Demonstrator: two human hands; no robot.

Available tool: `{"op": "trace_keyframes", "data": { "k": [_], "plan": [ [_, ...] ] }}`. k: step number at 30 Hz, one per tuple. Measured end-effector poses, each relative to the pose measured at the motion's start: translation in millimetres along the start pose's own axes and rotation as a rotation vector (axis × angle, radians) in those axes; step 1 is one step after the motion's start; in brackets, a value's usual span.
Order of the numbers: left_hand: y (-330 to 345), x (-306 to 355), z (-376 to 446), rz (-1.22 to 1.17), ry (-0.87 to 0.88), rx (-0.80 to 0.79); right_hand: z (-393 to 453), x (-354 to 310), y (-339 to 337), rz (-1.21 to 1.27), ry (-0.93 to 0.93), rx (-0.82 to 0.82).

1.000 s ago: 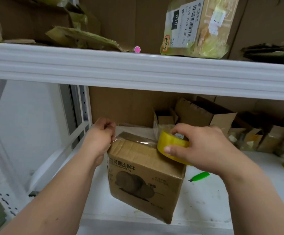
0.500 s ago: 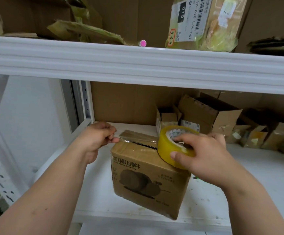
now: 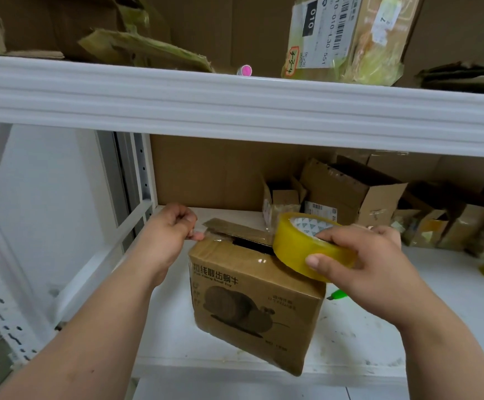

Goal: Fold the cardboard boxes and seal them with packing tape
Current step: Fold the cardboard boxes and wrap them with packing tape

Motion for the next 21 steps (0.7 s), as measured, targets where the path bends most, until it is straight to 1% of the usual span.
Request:
{"op": "trace_keyframes", "data": {
  "k": [3,7,10,13,15,18,21],
  "plan": [
    [0.4,0.8,-0.8,0.005,-0.008,-0.011,-2.1,-5.9,-11.3,-0.041,-0.031,0.057],
    [3.6,4.4,1.0,0.046,-0.024,-0.018,-3.0,-16.1,-23.9,-0.044,-0.025,0.085],
    [6.0,5.1,1.5,0.063,-0.037,-0.038,5.0,-18.1,-29.6,-0.086,0.023,0.068],
    [5.9,6.3,2.8,0.075,-0.063,-0.057,15.0,-20.1,-30.3,-0.195,0.044,0.073],
    [5.2,5.7,4.7,0.060,-0.087,-0.053,17.4,-19.5,-28.5,-0.268,0.075,0.078],
    [5.3,2.2,6.3,0.032,-0.089,-0.044,15.5,-17.6,-25.1,-0.309,0.124,0.082],
    [5.2,-5.1,7.4,-0.033,-0.121,-0.027,12.1,-12.3,-18.0,-0.333,0.178,0.029]
  ]
}}
Point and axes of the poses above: each hand's wrist, its own z-axis towards the middle knuckle, its own y-axis out of the palm, x = y × z, the point moved 8 cm from there along z, towards the middle knuckle, and after that the axes turned 4 degrees about y, right-handed, at the moved point
